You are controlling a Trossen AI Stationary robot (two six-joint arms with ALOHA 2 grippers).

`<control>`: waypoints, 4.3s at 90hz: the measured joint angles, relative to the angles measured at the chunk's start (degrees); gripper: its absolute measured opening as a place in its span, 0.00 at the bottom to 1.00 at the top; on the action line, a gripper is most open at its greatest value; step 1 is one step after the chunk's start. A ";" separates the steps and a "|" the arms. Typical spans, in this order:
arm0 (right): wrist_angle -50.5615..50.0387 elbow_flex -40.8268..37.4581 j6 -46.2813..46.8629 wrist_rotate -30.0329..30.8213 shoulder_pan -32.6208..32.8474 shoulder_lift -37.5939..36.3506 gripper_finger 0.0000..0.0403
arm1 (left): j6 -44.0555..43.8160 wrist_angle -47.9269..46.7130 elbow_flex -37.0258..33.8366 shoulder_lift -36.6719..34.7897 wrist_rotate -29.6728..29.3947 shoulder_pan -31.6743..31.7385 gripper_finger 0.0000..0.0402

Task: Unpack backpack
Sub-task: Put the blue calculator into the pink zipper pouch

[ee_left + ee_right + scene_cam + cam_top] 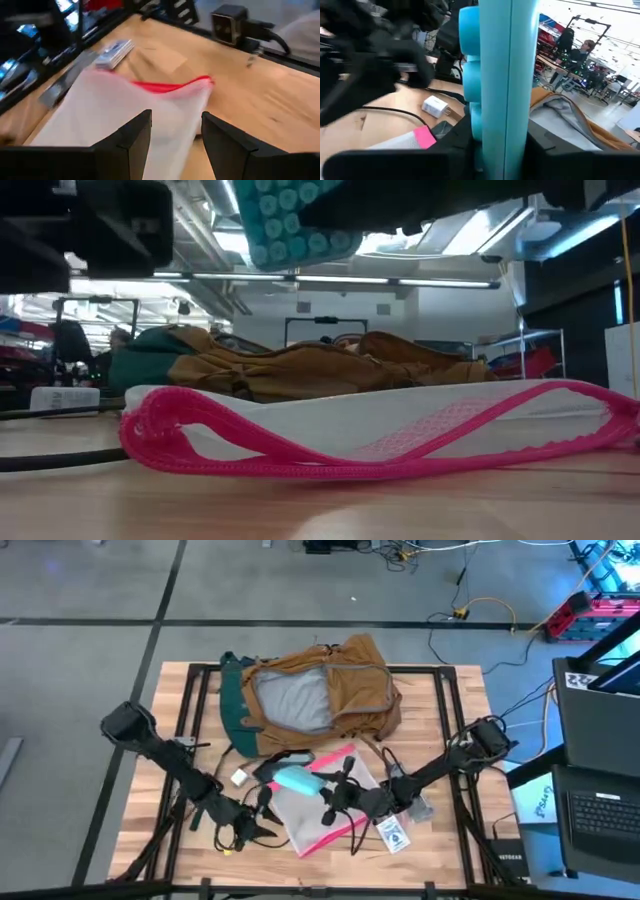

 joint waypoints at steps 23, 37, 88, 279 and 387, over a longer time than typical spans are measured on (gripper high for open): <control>-0.54 0.00 0.78 -1.55 0.02 0.05 0.19 | 2.77 -6.92 8.87 8.02 1.00 0.03 0.39; -0.61 0.00 1.44 -2.42 0.04 0.07 0.19 | 4.06 -12.54 14.43 11.77 -0.54 0.04 0.39; -2.01 -0.02 2.09 -4.11 0.04 0.15 0.19 | -2.51 -9.40 18.95 13.32 3.88 0.83 0.39; -5.45 -0.04 6.45 -5.90 0.05 0.24 0.19 | -17.06 -19.52 26.49 24.45 -20.98 6.05 0.27; -6.27 -0.04 7.70 -7.16 0.01 0.24 0.19 | -20.18 -26.42 27.43 22.52 -21.90 7.61 0.29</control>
